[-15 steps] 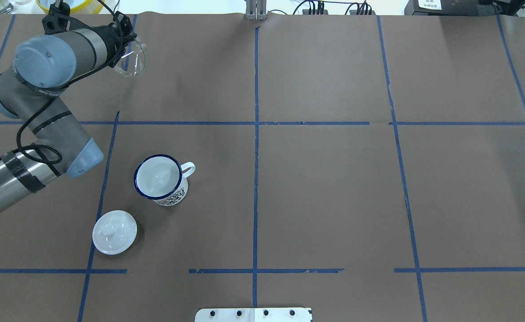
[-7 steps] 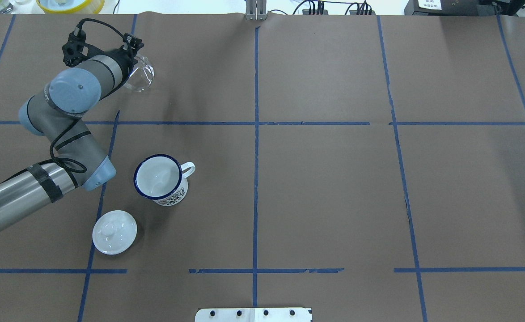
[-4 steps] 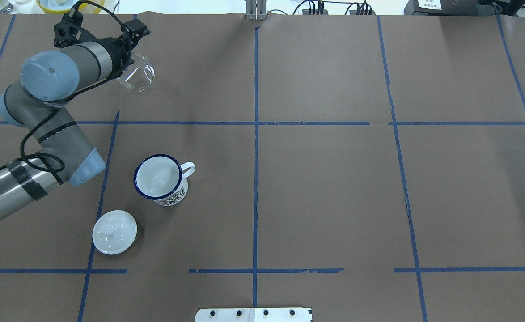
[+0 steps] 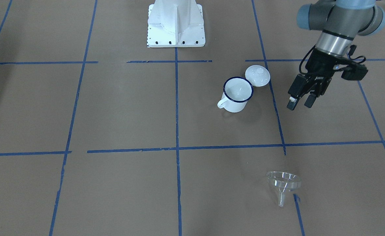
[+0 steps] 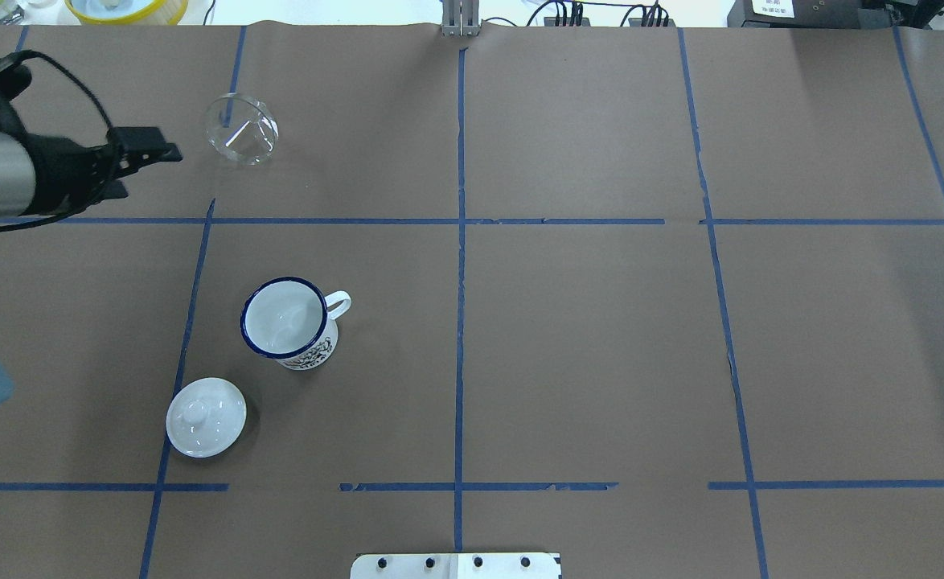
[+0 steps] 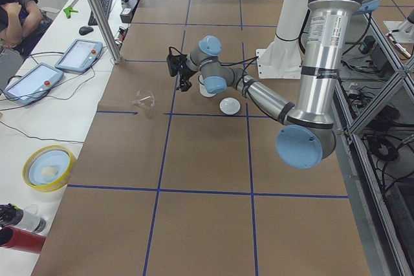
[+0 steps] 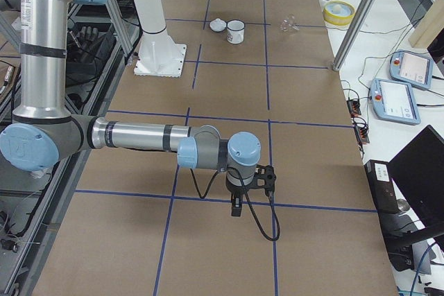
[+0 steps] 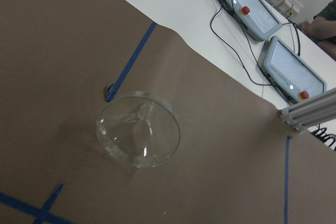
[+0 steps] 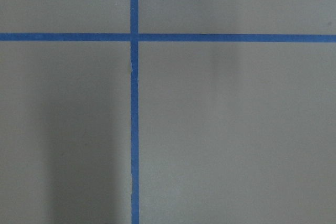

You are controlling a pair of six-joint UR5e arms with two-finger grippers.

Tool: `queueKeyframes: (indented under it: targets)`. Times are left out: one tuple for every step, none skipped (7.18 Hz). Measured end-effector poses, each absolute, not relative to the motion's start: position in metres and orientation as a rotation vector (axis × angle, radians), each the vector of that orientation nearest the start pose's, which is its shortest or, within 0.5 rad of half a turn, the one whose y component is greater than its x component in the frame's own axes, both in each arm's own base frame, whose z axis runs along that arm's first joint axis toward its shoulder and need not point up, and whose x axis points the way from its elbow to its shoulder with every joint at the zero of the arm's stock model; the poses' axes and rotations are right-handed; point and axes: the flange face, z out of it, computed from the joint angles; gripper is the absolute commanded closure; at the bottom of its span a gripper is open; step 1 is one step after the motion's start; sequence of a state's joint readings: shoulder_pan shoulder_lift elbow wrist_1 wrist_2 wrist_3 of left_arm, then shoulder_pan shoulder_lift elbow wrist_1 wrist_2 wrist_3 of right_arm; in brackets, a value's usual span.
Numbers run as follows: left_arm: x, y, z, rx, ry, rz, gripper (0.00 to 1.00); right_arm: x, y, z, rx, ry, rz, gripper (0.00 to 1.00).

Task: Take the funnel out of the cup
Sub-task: 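Move the left gripper to the white lid near the robot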

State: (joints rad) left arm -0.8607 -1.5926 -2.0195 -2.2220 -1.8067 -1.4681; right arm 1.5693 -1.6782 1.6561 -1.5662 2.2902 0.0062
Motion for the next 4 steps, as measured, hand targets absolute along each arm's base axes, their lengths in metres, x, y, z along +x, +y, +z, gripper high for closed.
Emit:
queueKeyframes:
  targets:
    - [0.21, -0.401, 0.375, 0.295, 1.069, -0.463, 0.0, 0.067, -0.445, 0.67, -0.019, -0.719, 0.011, 0.0]
    - [0.199, -0.366, 0.385, 0.254, 1.042, -0.391, 0.0, 0.067, -0.445, 0.67, -0.019, -0.719, 0.011, 0.0]
    - [0.208, -0.34, 0.392, 0.202, 1.015, -0.324, 0.0, 0.067, -0.445, 0.67, -0.019, -0.719, 0.011, 0.0]
    - [0.228, -0.322, 0.396, 0.144, 0.977, -0.268, 0.0, 0.067, -0.445, 0.67, -0.019, -0.719, 0.01, 0.0]
